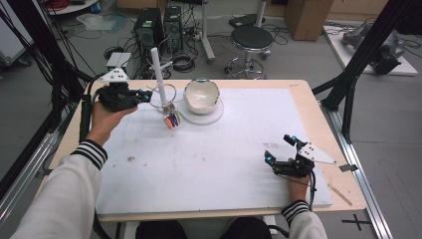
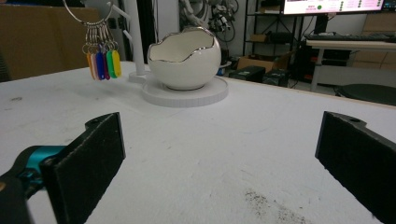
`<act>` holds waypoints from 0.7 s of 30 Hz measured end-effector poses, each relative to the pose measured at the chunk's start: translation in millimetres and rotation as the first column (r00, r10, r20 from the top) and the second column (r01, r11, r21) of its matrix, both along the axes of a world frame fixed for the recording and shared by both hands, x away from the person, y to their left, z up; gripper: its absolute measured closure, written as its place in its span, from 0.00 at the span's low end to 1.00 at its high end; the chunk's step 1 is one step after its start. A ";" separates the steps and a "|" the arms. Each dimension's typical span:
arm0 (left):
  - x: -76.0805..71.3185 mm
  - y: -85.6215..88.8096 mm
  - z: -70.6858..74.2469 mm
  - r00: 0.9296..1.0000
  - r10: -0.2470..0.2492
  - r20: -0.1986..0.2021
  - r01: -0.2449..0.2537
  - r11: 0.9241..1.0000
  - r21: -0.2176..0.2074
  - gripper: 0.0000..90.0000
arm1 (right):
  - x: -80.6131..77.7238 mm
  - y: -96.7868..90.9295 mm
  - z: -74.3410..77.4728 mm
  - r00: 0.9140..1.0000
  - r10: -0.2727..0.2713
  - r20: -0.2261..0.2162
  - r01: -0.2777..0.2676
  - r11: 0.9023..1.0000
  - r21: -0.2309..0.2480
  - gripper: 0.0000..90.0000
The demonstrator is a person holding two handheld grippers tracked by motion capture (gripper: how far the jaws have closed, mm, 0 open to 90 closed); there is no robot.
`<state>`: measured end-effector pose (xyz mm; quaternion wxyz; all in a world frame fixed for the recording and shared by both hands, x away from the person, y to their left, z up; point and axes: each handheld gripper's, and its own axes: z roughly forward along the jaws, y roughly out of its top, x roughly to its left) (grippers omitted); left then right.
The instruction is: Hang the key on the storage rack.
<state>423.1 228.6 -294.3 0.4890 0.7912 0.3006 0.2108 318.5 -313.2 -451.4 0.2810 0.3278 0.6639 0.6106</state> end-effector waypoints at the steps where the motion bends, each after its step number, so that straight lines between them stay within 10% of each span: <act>1: 1.8 0.2 -1.2 1.000 0.014 0.002 -0.014 1.000 -0.011 0.97 | 0.0 0.0 0.0 1.000 0.000 0.000 0.000 1.000 0.001 0.01; 21: 35.5 16.1 -26.4 0.987 0.143 -0.072 -0.148 0.987 -0.070 0.97 | 1.0 0.6 0.1 1.000 0.000 -0.004 0.000 1.000 -0.003 0.01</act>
